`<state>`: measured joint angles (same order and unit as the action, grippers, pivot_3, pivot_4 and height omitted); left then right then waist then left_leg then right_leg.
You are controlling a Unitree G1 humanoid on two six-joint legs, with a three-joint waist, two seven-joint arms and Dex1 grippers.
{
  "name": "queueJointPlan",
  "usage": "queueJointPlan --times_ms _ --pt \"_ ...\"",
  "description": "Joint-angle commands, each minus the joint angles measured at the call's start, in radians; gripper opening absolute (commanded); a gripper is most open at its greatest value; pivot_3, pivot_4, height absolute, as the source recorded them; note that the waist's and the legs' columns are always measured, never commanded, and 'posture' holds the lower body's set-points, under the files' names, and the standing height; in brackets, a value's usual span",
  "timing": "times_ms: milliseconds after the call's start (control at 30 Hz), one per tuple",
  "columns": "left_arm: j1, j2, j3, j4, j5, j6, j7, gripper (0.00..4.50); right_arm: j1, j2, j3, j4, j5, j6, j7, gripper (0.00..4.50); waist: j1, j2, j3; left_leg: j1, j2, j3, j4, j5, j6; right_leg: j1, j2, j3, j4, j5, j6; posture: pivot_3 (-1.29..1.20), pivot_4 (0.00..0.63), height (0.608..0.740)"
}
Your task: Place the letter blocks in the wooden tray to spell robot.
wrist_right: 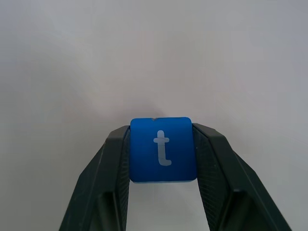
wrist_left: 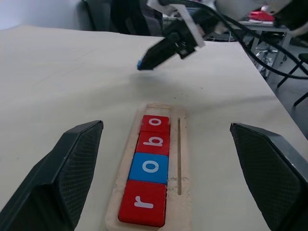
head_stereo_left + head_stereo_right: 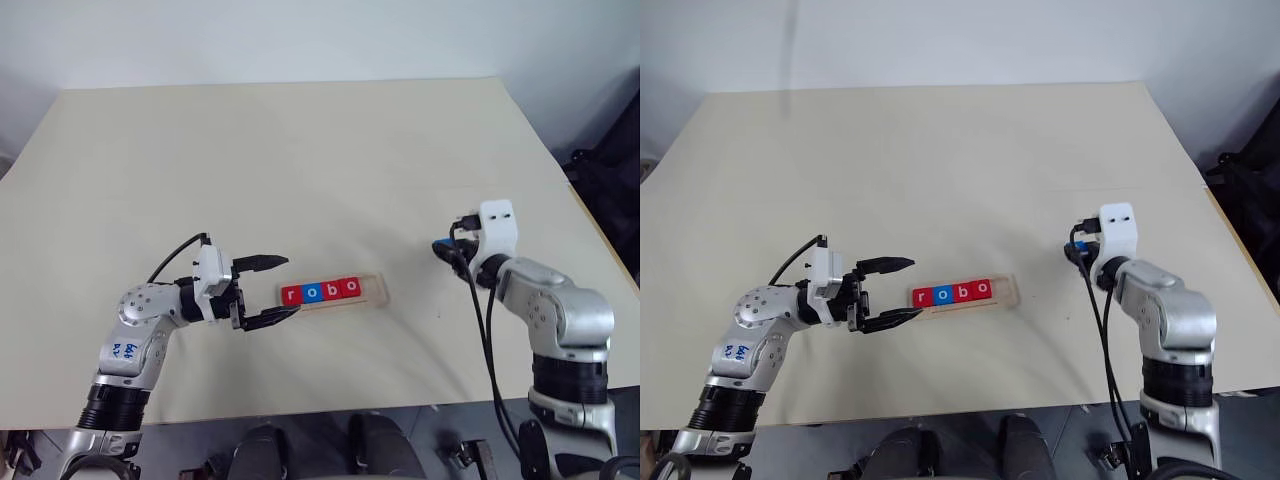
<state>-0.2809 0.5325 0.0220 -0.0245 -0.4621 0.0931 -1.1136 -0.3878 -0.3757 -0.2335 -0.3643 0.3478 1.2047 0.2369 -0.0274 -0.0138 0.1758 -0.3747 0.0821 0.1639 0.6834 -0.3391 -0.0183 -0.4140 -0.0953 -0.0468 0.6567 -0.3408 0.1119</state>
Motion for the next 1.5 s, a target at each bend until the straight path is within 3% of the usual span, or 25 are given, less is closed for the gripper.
queueJointPlan --times_ms 33,133,267,433,467,600,800,933,1067,1433,1500 --pt "-0.003 0.006 0.005 -0.016 -0.009 0.001 -0.009 4.50 0.067 0.068 -0.034 -0.175 0.033 0.099 -0.053 1.47 0.000 0.000 0.000 0.000 0.000 0.000 0.000 0.000 0.000 0.000 0.000 0.000 -0.001 0.000 0.000 0.00 0.150 0.740" --pt "-0.004 0.003 0.000 -0.018 -0.009 0.005 -0.012 4.50 0.104 0.097 -0.026 -0.212 0.024 0.109 -0.073 1.47 0.000 0.000 0.000 0.000 0.000 0.000 0.000 0.000 0.000 0.000 0.000 0.000 -0.001 0.000 0.000 0.00 0.150 0.740" --pt "-0.014 0.002 -0.006 -0.015 -0.010 0.013 -0.018 4.50 0.121 0.070 -0.036 -0.235 0.063 0.061 -0.007 2.86 0.000 0.000 0.000 0.000 0.000 -0.001 -0.001 0.000 0.000 0.000 0.001 0.000 -0.002 0.000 0.000 0.00 0.150 0.740" --pt "-0.022 0.008 0.000 -0.006 -0.008 0.014 -0.028 4.50 0.163 -0.134 -0.053 -0.211 0.137 -0.051 0.218 4.47 0.002 0.000 0.000 0.000 -0.001 -0.001 -0.001 -0.001 0.001 0.001 0.000 0.000 -0.003 0.000 0.000 0.00 0.150 0.740" --pt "-0.022 0.009 0.001 -0.005 -0.008 0.014 -0.029 4.50 0.171 -0.155 -0.053 -0.203 0.141 -0.071 0.236 4.47 0.002 0.000 0.000 0.000 -0.001 -0.001 -0.001 -0.001 0.001 0.001 0.000 -0.001 -0.004 0.000 0.000 0.00 0.150 0.740" --pt "-0.021 0.007 0.007 -0.003 -0.002 0.004 -0.024 4.50 0.296 -0.443 -0.063 -0.017 0.115 -0.462 0.688 4.47 0.006 0.000 0.000 0.000 -0.002 -0.002 -0.001 -0.001 0.002 0.002 0.000 -0.001 -0.005 0.001 0.001 0.00 0.150 0.740" --pt "-0.017 -0.002 0.010 -0.007 0.000 -0.002 -0.012 4.50 0.280 -0.572 0.039 0.334 -0.033 -0.973 0.956 4.47 -0.002 -0.002 0.000 0.004 -0.002 0.000 -0.001 -0.001 0.002 0.006 0.001 0.000 -0.009 0.002 0.003 0.00 0.150 0.740" --pt "-0.012 -0.004 0.011 -0.013 -0.001 -0.004 -0.005 4.50 0.156 -0.560 0.099 0.533 -0.077 -1.139 1.023 4.47 -0.002 -0.001 0.001 0.004 -0.001 0.000 0.000 -0.001 0.002 0.005 0.001 0.000 -0.006 0.002 0.003 0.00 0.150 0.740" --pt "0.008 0.003 0.018 -0.045 -0.010 0.005 0.004 4.50 -0.062 -0.501 0.221 0.751 -0.143 -1.239 1.101 4.47 -0.004 -0.001 0.001 0.005 -0.001 0.002 0.001 -0.001 0.002 0.005 0.001 0.001 -0.005 0.002 0.002 0.00 0.150 0.740" --pt "0.028 0.037 0.012 -0.088 -0.033 0.026 -0.039 4.50 -0.312 -0.402 0.375 1.040 -0.239 -1.311 1.238 4.47 -0.001 0.000 0.001 0.004 0.000 0.002 0.002 -0.001 0.001 0.004 -0.001 0.001 -0.004 0.001 0.002 0.00 0.150 0.740" --pt "0.026 0.039 0.012 -0.091 -0.033 0.028 -0.044 4.50 -0.332 -0.394 0.385 1.073 -0.248 -1.313 1.251 4.07 -0.002 0.000 0.001 0.004 0.000 0.002 0.002 -0.001 0.001 0.004 0.000 0.000 -0.003 0.001 0.002 0.00 0.150 0.740"
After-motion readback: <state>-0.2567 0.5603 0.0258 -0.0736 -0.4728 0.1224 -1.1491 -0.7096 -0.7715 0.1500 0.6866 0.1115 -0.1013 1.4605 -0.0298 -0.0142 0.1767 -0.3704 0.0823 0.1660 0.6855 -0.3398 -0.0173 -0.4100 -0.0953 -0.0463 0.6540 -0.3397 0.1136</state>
